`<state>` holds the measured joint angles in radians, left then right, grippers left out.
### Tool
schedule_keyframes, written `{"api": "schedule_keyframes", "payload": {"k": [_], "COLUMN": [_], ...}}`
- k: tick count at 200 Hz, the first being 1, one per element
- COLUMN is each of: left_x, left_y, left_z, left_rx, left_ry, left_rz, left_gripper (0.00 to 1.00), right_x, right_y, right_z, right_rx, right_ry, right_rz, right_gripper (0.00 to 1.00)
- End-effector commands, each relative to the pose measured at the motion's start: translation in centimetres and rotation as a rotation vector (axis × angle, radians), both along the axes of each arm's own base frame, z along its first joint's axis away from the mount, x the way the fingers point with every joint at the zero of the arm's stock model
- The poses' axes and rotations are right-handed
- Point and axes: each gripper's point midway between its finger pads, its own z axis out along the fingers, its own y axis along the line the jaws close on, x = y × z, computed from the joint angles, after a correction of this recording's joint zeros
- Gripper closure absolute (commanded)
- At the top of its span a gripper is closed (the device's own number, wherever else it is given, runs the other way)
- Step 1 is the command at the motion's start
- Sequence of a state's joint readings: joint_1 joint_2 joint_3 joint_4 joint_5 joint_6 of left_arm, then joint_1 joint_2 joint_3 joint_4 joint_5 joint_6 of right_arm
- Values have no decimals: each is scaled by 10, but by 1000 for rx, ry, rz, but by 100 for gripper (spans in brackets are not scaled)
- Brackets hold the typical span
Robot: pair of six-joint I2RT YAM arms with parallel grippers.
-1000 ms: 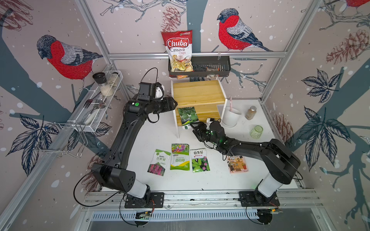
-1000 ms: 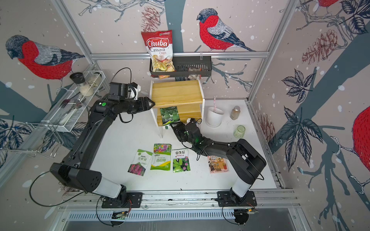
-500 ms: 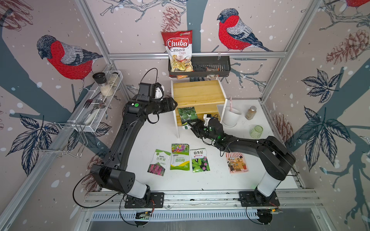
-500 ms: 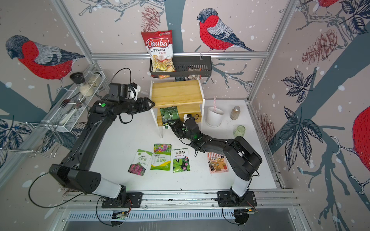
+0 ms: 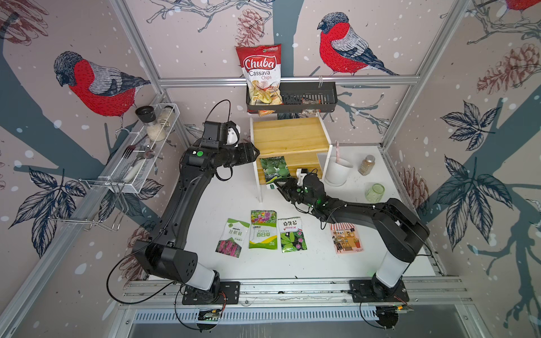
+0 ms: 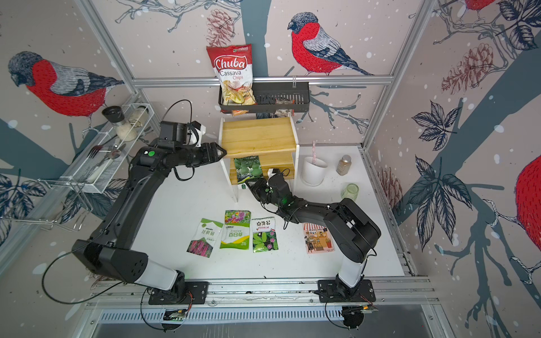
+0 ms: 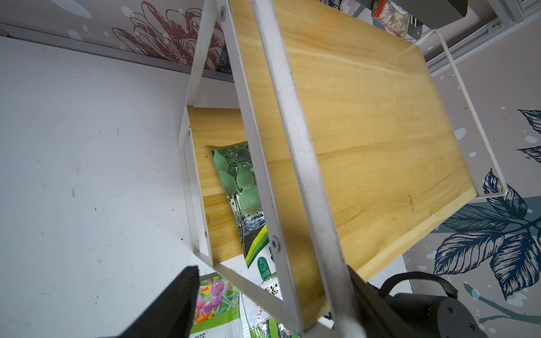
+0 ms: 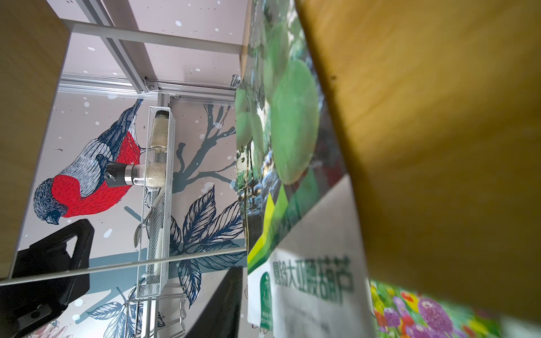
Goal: Take the seed bag off the shelf
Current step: Pick up the seed packet from the shelf.
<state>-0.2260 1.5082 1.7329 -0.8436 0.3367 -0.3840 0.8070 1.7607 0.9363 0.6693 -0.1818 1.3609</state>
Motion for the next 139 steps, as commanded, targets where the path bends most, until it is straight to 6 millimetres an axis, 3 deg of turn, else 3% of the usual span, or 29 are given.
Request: {"api": "schedule_keyframes", "payload": {"k": [1, 75, 139], "left_x": [2, 2, 1], "left_y": [4, 5, 5], "left_z": [-3, -3, -3], "left_rx": [26, 28, 29], "left_ry": [-1, -2, -2], "left_rz": [9, 10, 9], "left_gripper": [24, 24, 24], "right_x": [0, 2, -1], "right_y": [3, 6, 7], "right_z": [3, -1, 0], "right_rx": [7, 10, 10], "right_ry": [-11, -4, 0], "right_rz": [7, 8, 13], "right_gripper": [62, 79, 84]}}
